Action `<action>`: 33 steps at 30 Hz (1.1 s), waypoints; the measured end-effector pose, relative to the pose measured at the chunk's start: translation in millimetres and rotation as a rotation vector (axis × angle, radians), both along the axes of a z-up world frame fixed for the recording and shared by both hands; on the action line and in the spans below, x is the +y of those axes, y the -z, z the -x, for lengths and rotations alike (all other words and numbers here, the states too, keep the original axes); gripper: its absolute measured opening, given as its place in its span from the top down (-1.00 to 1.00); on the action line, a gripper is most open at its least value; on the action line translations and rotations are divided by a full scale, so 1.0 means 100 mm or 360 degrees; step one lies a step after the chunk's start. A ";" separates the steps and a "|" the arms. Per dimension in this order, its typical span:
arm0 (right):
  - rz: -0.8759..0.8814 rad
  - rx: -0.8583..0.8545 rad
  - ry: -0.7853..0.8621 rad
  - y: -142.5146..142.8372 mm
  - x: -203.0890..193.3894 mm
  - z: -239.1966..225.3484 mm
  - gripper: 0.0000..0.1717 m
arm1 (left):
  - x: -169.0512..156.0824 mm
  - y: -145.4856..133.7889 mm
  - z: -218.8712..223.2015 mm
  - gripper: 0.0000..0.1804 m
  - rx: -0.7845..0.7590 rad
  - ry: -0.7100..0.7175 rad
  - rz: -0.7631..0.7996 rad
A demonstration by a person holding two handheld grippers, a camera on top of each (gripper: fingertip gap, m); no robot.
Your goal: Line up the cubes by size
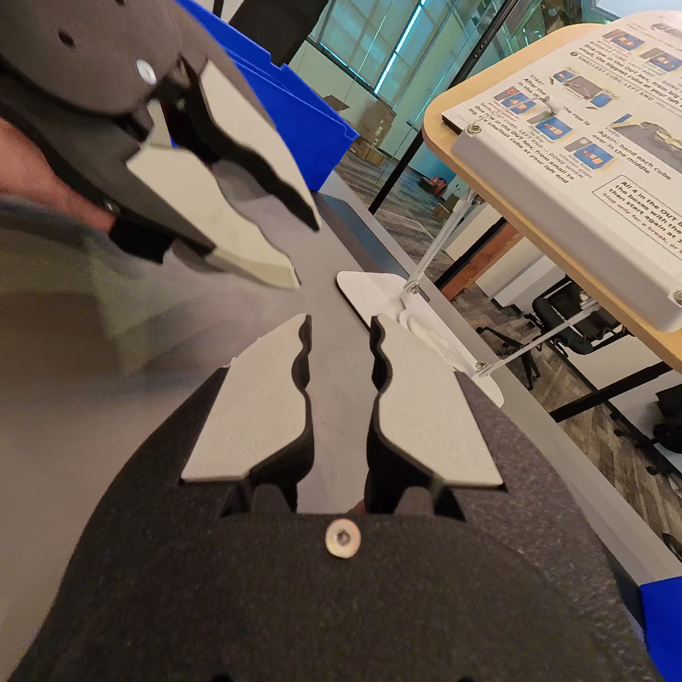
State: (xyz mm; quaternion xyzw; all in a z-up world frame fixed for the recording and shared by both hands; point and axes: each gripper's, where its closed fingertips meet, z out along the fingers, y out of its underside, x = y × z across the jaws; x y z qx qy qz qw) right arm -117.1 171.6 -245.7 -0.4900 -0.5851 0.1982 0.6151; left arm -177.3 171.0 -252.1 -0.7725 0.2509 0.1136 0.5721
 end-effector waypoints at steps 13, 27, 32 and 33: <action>-0.0019 -0.0051 -0.0008 0.04 0.01 0.01 0.66 | -0.69 -1.34 1.84 0.47 0.0547 -0.0248 -0.0081; -0.0039 -0.0111 -0.0040 0.10 -0.02 0.04 0.67 | -0.14 0.10 3.03 0.13 0.0712 0.0149 0.1059; -0.0028 -0.0106 -0.0051 0.09 -0.03 0.04 0.67 | -0.06 0.38 3.14 0.10 0.0794 0.0207 0.1288; -0.0028 -0.0106 -0.0051 0.09 -0.03 0.04 0.67 | -0.08 0.42 3.13 0.14 0.0769 0.0229 0.1326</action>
